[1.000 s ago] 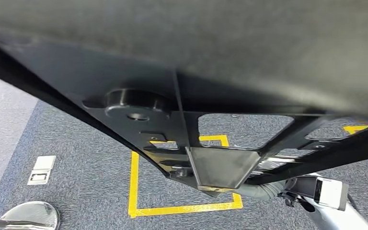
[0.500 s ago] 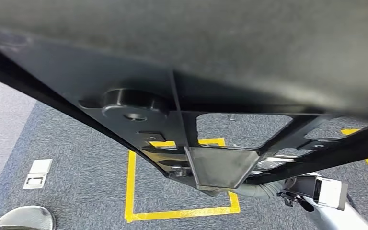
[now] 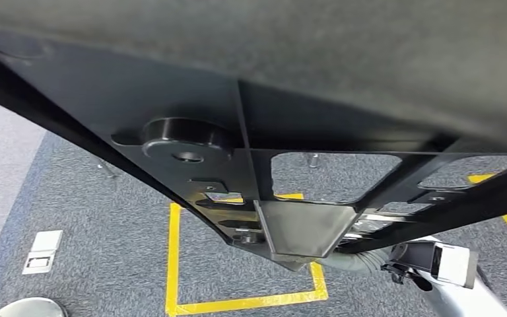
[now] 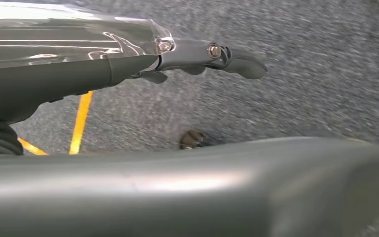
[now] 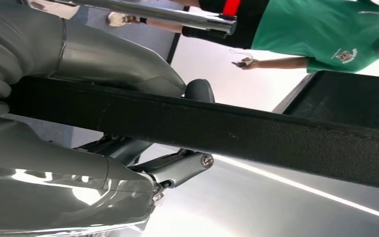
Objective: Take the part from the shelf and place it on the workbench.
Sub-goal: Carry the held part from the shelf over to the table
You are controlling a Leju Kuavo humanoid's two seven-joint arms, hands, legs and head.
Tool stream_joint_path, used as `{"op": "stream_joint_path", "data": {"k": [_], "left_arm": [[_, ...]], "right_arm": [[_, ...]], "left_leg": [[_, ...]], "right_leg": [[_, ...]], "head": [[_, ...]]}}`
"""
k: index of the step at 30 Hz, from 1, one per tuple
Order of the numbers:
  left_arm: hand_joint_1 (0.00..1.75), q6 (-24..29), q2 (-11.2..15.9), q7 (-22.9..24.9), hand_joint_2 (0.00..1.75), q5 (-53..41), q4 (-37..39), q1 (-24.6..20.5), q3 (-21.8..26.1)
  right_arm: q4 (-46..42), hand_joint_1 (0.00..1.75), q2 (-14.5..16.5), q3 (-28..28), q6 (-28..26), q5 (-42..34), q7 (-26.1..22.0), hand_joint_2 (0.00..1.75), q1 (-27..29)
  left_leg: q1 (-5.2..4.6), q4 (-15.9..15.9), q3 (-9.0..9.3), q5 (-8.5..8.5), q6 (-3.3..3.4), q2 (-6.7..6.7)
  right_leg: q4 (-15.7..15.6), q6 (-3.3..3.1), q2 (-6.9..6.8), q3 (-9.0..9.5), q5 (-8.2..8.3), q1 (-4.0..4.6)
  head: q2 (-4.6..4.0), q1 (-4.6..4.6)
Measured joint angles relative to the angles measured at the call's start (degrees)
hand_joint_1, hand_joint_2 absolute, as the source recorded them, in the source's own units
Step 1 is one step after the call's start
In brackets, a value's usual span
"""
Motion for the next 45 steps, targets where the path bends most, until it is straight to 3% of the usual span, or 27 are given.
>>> {"op": "stream_joint_path", "data": {"k": [1,3,6,7,9,11,12,14,15,16,18,20,22,25,26,27,28,30,31,35,37,38,40,41,42,43,45], "left_arm": [[0.0,0.02,-0.01,0.02,0.0,-0.02,0.0,0.1,0.01],[0.0,0.07,-0.03,0.04,0.0,-0.05,0.0,0.24,0.03],[0.0,0.08,-0.08,0.0,0.0,-0.1,0.0,0.02,0.03],[0.0,0.07,-0.1,-0.02,0.0,-0.14,0.0,-0.06,0.03],[0.0,0.05,-0.12,-0.02,0.0,-0.2,0.0,-0.07,0.03],[0.0,0.04,-0.13,0.0,0.0,-0.22,0.0,-0.07,0.03],[0.0,0.04,-0.13,0.01,0.0,-0.22,0.0,-0.08,0.03],[0.0,0.04,-0.14,0.01,0.0,-0.24,0.0,-0.06,0.03],[0.0,0.04,-0.16,0.01,0.0,-0.24,0.0,-0.08,0.03],[0.0,0.04,-0.18,0.02,0.0,-0.24,0.0,-0.1,0.03],[0.0,0.04,-0.21,0.05,0.0,-0.24,0.0,-0.15,0.03],[0.0,0.03,-0.21,0.07,0.0,-0.24,0.0,-0.22,0.03],[0.0,0.01,-0.22,0.03,0.0,-0.25,0.0,-0.37,0.03],[0.0,0.0,-0.16,-0.02,0.0,-0.26,0.0,-0.31,0.04],[0.0,0.0,-0.14,-0.02,0.0,-0.27,0.0,-0.22,0.04],[0.0,0.0,-0.14,-0.02,0.0,-0.28,0.0,-0.15,0.05],[0.0,0.0,-0.13,-0.02,0.0,-0.28,-0.01,-0.11,0.05],[0.0,-0.01,-0.11,-0.03,0.0,-0.29,-0.01,-0.11,0.05],[0.0,-0.01,-0.1,-0.04,0.0,-0.3,-0.01,-0.13,0.05],[0.0,-0.01,-0.1,-0.15,0.0,-0.3,0.0,-0.14,0.05],[0.0,-0.02,-0.1,-0.2,0.0,-0.3,0.0,-0.13,0.05],[0.0,-0.03,-0.1,-0.21,0.0,-0.3,0.0,-0.18,0.05],[0.0,-0.04,-0.1,-0.23,0.0,-0.3,0.0,-0.31,0.05],[0.0,-0.04,-0.1,-0.24,0.0,-0.31,0.0,-0.34,0.06],[0.0,-0.04,-0.1,-0.25,0.0,-0.31,0.0,-0.33,0.07],[0.0,-0.05,-0.1,-0.25,0.0,-0.31,0.0,-0.32,0.07],[0.0,-0.09,-0.1,-0.27,0.0,-0.32,0.0,-0.29,0.08]], "right_arm": [[0.06,1.75,0.04,0.05,0.01,0.01,0.01,1.75,0.0],[0.18,1.75,0.08,0.16,0.03,0.02,0.03,1.75,0.04],[0.13,1.75,0.1,0.18,0.04,-0.01,0.02,1.75,-0.18],[0.12,1.75,0.1,0.18,0.05,-0.01,0.01,1.75,-0.32],[0.22,1.75,0.1,0.21,0.07,-0.01,0.02,1.75,-0.35],[0.35,1.75,0.1,0.24,0.08,-0.01,0.02,1.75,-0.11],[0.39,1.75,0.1,0.25,0.08,-0.01,0.02,1.75,-0.05],[0.43,1.75,0.1,0.26,0.08,-0.01,0.02,1.75,-0.09],[0.45,1.75,0.1,0.26,0.08,-0.01,0.01,1.75,-0.14],[0.46,1.75,0.1,0.27,0.08,-0.01,0.01,1.75,-0.24],[0.47,1.75,0.11,0.28,0.08,-0.02,0.01,1.75,-0.47],[0.42,1.75,0.14,0.26,0.09,-0.04,0.0,1.75,-0.65],[0.39,1.75,0.21,0.27,0.15,-0.08,0.0,1.75,-0.9],[0.49,1.75,0.38,0.39,0.33,-0.19,0.0,1.75,-1.13],[0.56,1.75,0.39,0.46,0.37,-0.22,0.0,1.75,-1.12],[0.63,1.75,0.4,0.53,0.41,-0.25,0.0,1.75,-1.12],[0.69,1.75,0.41,0.6,0.42,-0.27,0.0,1.75,-1.13],[0.75,1.75,0.42,0.7,0.43,-0.34,0.01,1.75,-1.19],[0.78,1.75,0.43,0.74,0.43,-0.36,0.01,1.75,-1.28],[0.79,1.75,0.45,0.8,0.45,-0.45,0.04,1.75,-1.66],[0.77,1.75,0.45,0.79,0.45,-0.48,0.04,1.75,-1.86],[0.77,1.75,0.45,0.79,0.45,-0.49,0.04,1.75,-1.92],[0.81,1.75,0.45,0.8,0.46,-0.49,0.05,1.75,-1.91],[0.85,1.75,0.45,0.81,0.47,-0.5,0.07,1.75,-1.87],[0.87,1.75,0.45,0.82,0.48,-0.51,0.08,1.75,-1.85],[0.89,1.75,0.45,0.83,0.5,-0.52,0.09,1.75,-1.86],[0.91,1.75,0.45,0.83,0.55,-0.54,0.1,1.75,-1.94]], "left_leg": [[-0.27,-1.55,0.38,1.12,0.38,-0.12],[-0.72,-2.14,0.44,1.34,0.86,-0.22],[-0.29,-5.33,2.58,0.03,1.43,-0.29],[-0.04,-6.54,3.5,-0.46,1.58,-0.34],[0.08,-7.31,4.39,-1.03,1.73,-0.35],[0.09,-7.31,5.06,-1.57,1.72,-0.29],[0.08,-7.3,5.56,-1.91,1.66,-0.28],[0.09,-7.31,6.79,-2.74,1.39,-0.32],[0.04,-7.24,7.22,-3.12,1.16,-0.34],[0.05,-7.17,7.4,-3.4,0.87,-0.36],[0.06,-7.11,7.29,-3.67,0.24,-0.34],[0.04,-7.11,7.39,-3.99,-0.34,-0.29],[0.12,-4.71,6.45,-5.46,-0.98,-0.27],[0.58,5.29,0.95,-9.22,-1.94,-0.27],[0.72,7.58,-0.62,-9.36,-2.15,-0.26],[0.85,7.92,-1.28,-8.37,-2.31,-0.26],[0.96,6.1,-0.89,-6.35,-2.39,-0.25],[0.96,-0.68,1.66,-1.82,-2.28,-0.27],[0.85,-3.39,2.82,-0.73,-2.01,-0.27],[0.53,-5.93,3.84,-1.45,-0.58,-0.32],[0.69,-6.35,4.25,-1.47,0.1,-0.26],[0.74,-6.51,4.46,-1.52,0.43,-0.21],[0.54,-6.53,4.67,-1.8,0.95,-0.14],[0.4,-6.53,4.82,-1.95,1.09,-0.13],[0.29,-6.53,5.06,-2.15,1.17,-0.13],[0.21,-6.53,5.42,-2.39,1.17,-0.15],[0.14,-6.53,6.34,-3.06,0.89,-0.21]], "right_leg": [[-0.08,0.22,0.09,0.2,-0.25,-0.04],[-0.47,0.83,0.25,0.28,-0.41,-0.16],[-0.19,1.66,0.12,0.39,-1.38,-0.16],[1.68,1.8,0.04,-0.52,-2.32,-0.1],[8.29,2.0,-0.06,-4.33,-4.57,-0.11],[12.97,2.23,-0.08,-7.77,-4.65,-0.11],[12.43,2.3,-0.09,-8.11,-3.06,-0.11],[6.34,2.11,-0.15,-6.11,1.85,-0.03],[3.25,1.87,-0.23,-4.91,3.67,0.15],[0.98,1.54,-0.31,-3.98,4.43,0.34],[-0.36,0.86,-0.35,-3.46,3.9,0.7],[-1.04,0.31,-0.3,-3.04,3.44,0.44],[-1.48,-0.18,-0.46,-2.47,3.31,0.01],[-1.56,-0.62,-0.72,-1.87,2.85,-0.11],[-1.56,-0.62,-0.72,-1.63,2.65,-0.13],[-1.55,-0.53,-0.69,-1.31,2.4,-0.17],[-1.55,-0.38,-0.65,-0.86,2.1,-0.23],[-1.56,0.15,-0.6,0.09,1.41,-0.3],[-1.52,0.48,-0.54,0.35,1.13,-0.27],[-1.65,1.82,-0.47,0.33,0.73,-0.3],[0.25,2.2,-0.52,-0.35,-0.57,-0.35],[2.91,2.26,-0.54,-1.64,-1.91,-0.35],[10.51,2.25,-0.53,-5.89,-4.76,-0.29],[13.41,2.23,-0.53,-7.76,-5.26,-0.28],[14.47,2.19,-0.54,-8.77,-4.65,-0.26],[13.18,2.11,-0.54,-8.62,-2.9,-0.21],[6.33,1.65,-0.57,-5.98,1.79,0.0]], "head": [[0.0,0.0],[0.01,-0.02],[0.01,0.03],[0.01,0.04],[0.01,0.07],[0.01,0.08],[0.01,0.08],[0.01,0.08],[0.01,0.08],[0.01,0.09],[0.01,0.07],[0.01,0.05],[0.01,0.02],[0.01,-0.03],[0.01,-0.03],[0.01,-0.03],[0.01,-0.03],[0.01,-0.03],[0.01,-0.04],[0.01,-0.06],[0.01,-0.06],[0.01,-0.05],[0.01,-0.06],[0.01,-0.06],[0.01,-0.06],[0.01,-0.06],[0.01,-0.06]]}}
